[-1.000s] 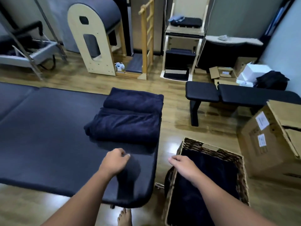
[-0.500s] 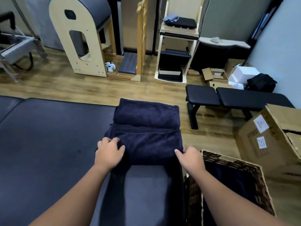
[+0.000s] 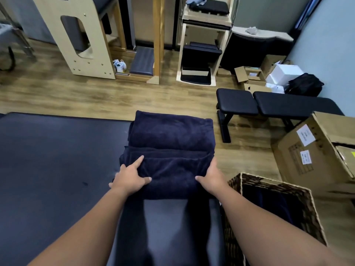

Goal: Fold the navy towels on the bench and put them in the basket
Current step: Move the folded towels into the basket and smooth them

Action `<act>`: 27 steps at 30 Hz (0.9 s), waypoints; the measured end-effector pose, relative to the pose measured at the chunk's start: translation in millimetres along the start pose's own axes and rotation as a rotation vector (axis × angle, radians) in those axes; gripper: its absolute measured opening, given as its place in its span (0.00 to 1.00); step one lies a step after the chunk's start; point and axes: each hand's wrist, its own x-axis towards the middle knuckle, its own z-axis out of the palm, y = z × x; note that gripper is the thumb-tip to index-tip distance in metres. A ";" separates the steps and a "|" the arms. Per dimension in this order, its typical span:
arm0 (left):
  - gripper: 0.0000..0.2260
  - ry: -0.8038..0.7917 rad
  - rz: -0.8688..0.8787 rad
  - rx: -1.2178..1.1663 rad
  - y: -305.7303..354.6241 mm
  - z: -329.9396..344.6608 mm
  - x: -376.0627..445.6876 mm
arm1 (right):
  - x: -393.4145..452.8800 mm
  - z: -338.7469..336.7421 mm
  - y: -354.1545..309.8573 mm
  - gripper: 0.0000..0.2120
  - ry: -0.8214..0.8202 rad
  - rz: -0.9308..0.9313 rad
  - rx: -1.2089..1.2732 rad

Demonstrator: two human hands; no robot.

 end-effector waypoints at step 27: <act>0.26 -0.014 0.182 -0.281 154.6 218.2 -180.1 | -63.0 -129.8 310.2 0.36 0.060 0.006 -0.097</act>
